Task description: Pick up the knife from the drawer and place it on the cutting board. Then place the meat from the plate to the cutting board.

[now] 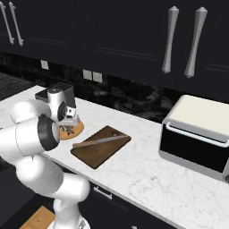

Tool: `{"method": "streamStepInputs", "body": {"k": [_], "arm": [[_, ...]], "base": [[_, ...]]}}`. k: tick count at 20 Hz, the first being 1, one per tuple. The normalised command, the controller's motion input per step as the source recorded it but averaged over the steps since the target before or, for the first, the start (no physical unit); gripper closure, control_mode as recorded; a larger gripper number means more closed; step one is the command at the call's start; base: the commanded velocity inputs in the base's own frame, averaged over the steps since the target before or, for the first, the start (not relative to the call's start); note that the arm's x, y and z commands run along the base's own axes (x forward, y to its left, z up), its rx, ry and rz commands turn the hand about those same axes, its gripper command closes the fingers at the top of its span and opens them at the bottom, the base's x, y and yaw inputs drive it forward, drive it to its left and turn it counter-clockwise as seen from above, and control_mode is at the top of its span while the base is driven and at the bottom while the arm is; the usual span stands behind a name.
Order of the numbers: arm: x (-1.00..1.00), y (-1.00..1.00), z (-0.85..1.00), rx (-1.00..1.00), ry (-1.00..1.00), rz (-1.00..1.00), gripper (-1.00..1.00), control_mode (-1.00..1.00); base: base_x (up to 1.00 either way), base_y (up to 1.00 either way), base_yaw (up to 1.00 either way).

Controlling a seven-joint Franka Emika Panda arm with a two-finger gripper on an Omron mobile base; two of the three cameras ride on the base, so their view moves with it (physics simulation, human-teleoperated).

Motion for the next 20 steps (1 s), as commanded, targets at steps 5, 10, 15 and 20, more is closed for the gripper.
{"method": "streamStepInputs", "body": {"k": [5, 10, 15, 20], "arm": [[0.14, 0.08, -0.28, -0.04, 0.01, 0.09, -1.0, -1.0], [0.19, 0.22, -0.21, -0.04, 0.0, 0.0, -1.0, -1.0], [0.39, 0.13, -0.27, 0.0, 0.0, 0.0, -1.0, -1.0], [0.32, 0.02, -0.18, 0.0, 0.0, 0.0, -1.0, -1.0]], "base": [[0.0, 0.0, 0.0], [0.0, 0.0, 0.0], [0.0, 0.0, 0.0], [0.0, 0.0, 0.0]]}}
